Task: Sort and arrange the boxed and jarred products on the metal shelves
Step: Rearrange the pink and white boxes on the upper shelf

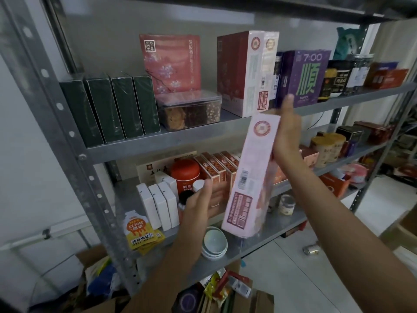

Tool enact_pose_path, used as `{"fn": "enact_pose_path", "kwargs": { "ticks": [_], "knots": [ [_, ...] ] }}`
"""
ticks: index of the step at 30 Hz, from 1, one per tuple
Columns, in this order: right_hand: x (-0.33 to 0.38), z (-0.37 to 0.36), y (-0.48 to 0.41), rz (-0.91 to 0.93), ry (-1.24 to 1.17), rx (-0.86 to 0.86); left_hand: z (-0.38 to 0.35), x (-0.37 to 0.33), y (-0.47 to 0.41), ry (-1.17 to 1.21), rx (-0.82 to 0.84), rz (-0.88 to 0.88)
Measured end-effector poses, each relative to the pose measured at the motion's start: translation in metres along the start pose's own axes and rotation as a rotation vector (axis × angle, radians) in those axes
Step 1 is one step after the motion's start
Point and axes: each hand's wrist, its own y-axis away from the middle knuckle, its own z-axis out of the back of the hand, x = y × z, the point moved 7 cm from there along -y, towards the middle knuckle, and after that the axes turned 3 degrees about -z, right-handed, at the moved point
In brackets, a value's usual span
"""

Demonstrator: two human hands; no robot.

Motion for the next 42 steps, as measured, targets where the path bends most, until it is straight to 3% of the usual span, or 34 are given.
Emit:
{"fn": "enact_pose_path", "kwargs": {
  "ticks": [4, 7, 11, 15, 18, 23, 25, 29, 32, 34, 35, 39, 42],
  "knots": [
    [0.010, -0.016, 0.007, 0.199, 0.411, -0.048, -0.020, -0.004, -0.004, -0.260, 0.095, -0.091],
    [0.002, -0.016, 0.006, 0.196, 0.485, -0.113, -0.021, -0.006, -0.006, -0.540, -0.121, -0.200],
    [-0.012, -0.012, 0.005, 0.137, 0.397, -0.063, -0.017, -0.001, -0.008, -0.627, -0.235, -0.278],
    [-0.019, 0.010, 0.015, 0.165, 0.376, -0.004, -0.001, 0.008, -0.023, -0.258, -0.206, -0.105],
    [-0.037, 0.040, 0.029, 0.083, 0.335, -0.022, 0.020, 0.007, -0.038, -0.165, -0.248, -0.038],
    [-0.045, 0.038, 0.053, -0.230, -0.097, 0.355, 0.021, -0.010, -0.063, -0.103, -0.182, -0.044],
    [-0.037, 0.029, 0.061, -0.202, -0.101, 0.455, 0.015, -0.020, -0.074, -0.085, -0.137, -0.061],
    [-0.017, 0.030, 0.063, -0.103, -0.210, 0.295, 0.009, -0.043, -0.090, -0.157, -0.064, -0.126],
    [-0.004, 0.033, 0.062, 0.034, -0.148, 0.142, 0.011, -0.082, -0.099, -0.437, -0.130, -0.469],
    [0.004, 0.033, 0.063, 0.160, 0.002, 0.050, 0.019, -0.110, -0.104, -0.829, -0.318, -0.762],
    [0.007, 0.032, 0.062, 0.210, 0.043, 0.011, 0.022, -0.120, -0.109, -1.017, -0.401, -0.827],
    [0.015, 0.024, 0.050, 0.389, 0.095, -0.127, 0.036, -0.117, -0.151, -1.582, -0.397, -0.660],
    [0.014, 0.020, 0.034, 0.479, 0.091, -0.218, 0.042, -0.108, -0.160, -1.750, -0.473, -0.684]
  ]
}}
